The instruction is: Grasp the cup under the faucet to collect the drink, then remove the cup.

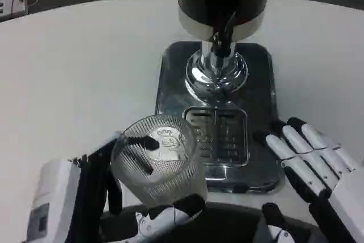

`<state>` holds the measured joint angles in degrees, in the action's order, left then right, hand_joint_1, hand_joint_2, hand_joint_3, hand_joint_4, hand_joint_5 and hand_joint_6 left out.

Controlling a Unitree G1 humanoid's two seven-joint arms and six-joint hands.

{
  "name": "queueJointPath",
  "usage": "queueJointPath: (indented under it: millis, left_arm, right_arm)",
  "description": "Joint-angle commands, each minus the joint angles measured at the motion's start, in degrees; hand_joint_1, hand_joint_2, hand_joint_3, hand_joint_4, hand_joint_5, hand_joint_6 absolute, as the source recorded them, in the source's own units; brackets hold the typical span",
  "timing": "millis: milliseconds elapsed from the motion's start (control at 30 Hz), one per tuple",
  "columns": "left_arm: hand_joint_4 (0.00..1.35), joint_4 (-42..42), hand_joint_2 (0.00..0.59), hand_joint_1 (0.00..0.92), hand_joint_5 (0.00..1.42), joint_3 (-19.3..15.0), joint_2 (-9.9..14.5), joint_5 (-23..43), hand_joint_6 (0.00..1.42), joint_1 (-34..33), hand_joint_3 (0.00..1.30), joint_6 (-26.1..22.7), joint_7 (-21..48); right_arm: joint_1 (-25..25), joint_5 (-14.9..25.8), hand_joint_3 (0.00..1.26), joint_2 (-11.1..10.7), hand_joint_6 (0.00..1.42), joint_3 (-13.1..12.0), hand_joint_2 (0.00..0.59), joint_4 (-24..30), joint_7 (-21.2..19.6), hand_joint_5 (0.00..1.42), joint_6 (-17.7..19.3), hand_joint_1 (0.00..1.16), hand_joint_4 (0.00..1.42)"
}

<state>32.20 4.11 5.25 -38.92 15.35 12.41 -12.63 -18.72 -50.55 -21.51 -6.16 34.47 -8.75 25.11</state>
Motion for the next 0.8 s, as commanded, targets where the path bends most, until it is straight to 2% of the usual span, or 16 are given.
queueJointPath:
  millis: [33,567,800]
  left_arm:
    - [1.08,0.1,0.0,0.832,1.24,0.2,-0.3,-0.1,1.42,-0.2,0.99,-0.4,0.0]
    - [1.07,-0.4,0.0,0.832,1.24,0.4,-0.2,-0.2,1.42,-0.4,1.0,-0.5,-0.2]
    - [1.07,-3.7,0.0,0.832,1.24,-0.7,-0.2,-1.1,1.42,-4.0,1.0,-1.1,-1.6]
  right_arm:
    - [-0.4,-0.1,0.11,-1.1,0.11,0.5,0.552,-0.2,0.4,0.03,1.1,0.29,0.04]
    - [-0.3,-0.1,0.11,-0.9,0.11,0.5,0.552,-0.2,0.3,0.03,0.3,0.29,0.04]
    - [-0.7,0.0,0.11,-0.7,0.11,0.0,0.552,0.1,0.2,0.03,-0.6,0.29,0.04]
